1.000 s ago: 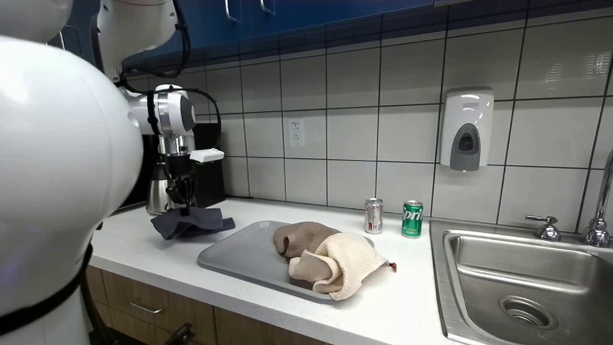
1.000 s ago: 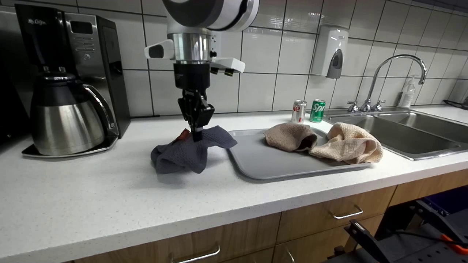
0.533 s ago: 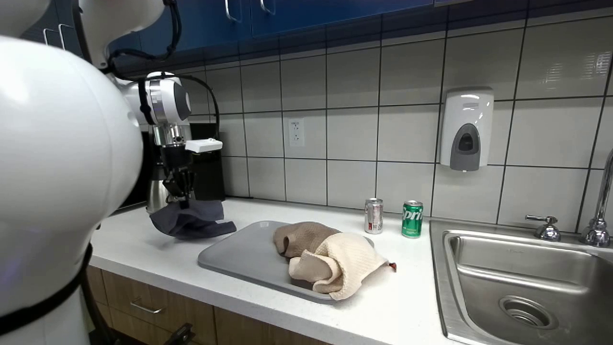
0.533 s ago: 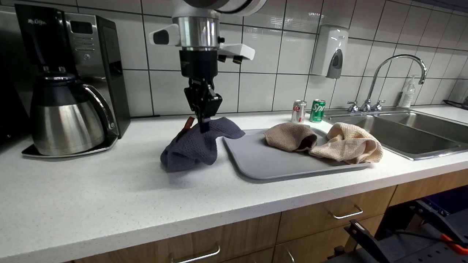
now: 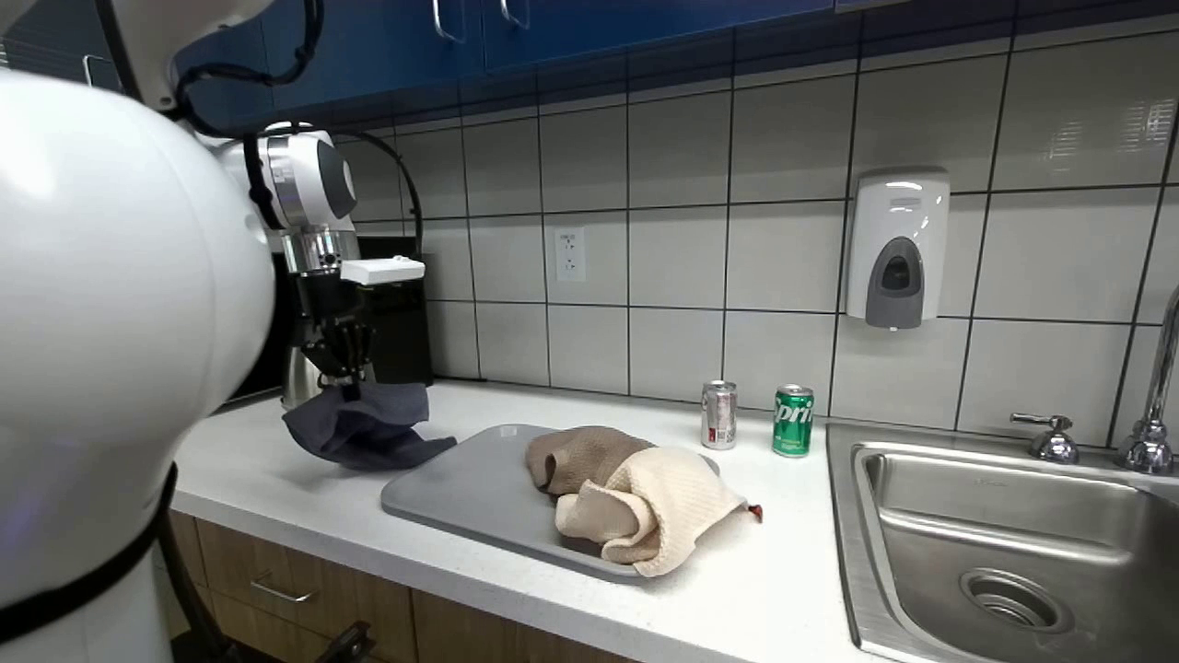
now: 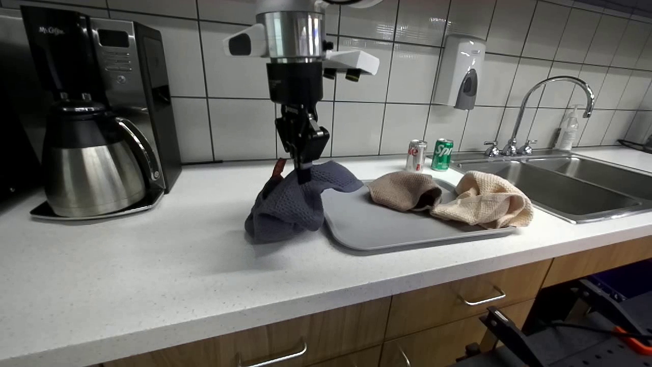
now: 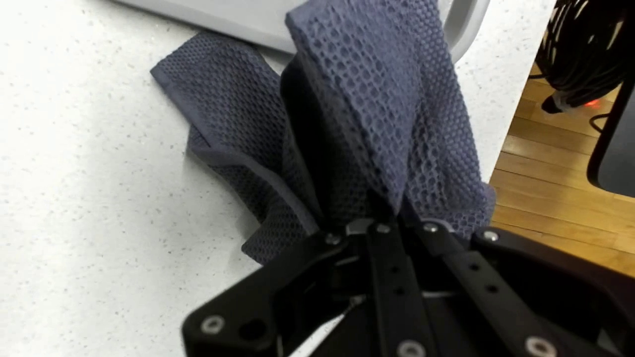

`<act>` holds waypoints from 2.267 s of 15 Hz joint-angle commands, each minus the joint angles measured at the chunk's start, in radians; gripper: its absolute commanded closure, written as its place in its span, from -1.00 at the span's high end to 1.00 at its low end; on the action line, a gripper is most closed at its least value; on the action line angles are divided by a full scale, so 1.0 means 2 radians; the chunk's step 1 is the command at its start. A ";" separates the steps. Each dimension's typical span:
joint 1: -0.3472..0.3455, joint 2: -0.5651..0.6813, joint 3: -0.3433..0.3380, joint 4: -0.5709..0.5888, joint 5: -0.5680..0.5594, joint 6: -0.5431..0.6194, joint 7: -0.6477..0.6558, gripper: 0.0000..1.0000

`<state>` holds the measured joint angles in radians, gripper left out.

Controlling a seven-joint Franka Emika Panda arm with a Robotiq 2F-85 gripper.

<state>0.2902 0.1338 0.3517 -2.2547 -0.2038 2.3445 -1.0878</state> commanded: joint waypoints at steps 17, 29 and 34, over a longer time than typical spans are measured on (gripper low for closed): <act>0.001 -0.128 -0.028 -0.050 -0.023 -0.061 0.045 -0.98; 0.000 -0.199 -0.049 -0.105 -0.025 -0.081 0.069 -0.98; -0.004 -0.211 -0.067 -0.129 -0.024 -0.076 0.069 -0.98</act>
<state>0.2898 -0.2417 0.2348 -2.4707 -0.2342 2.1996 -0.9668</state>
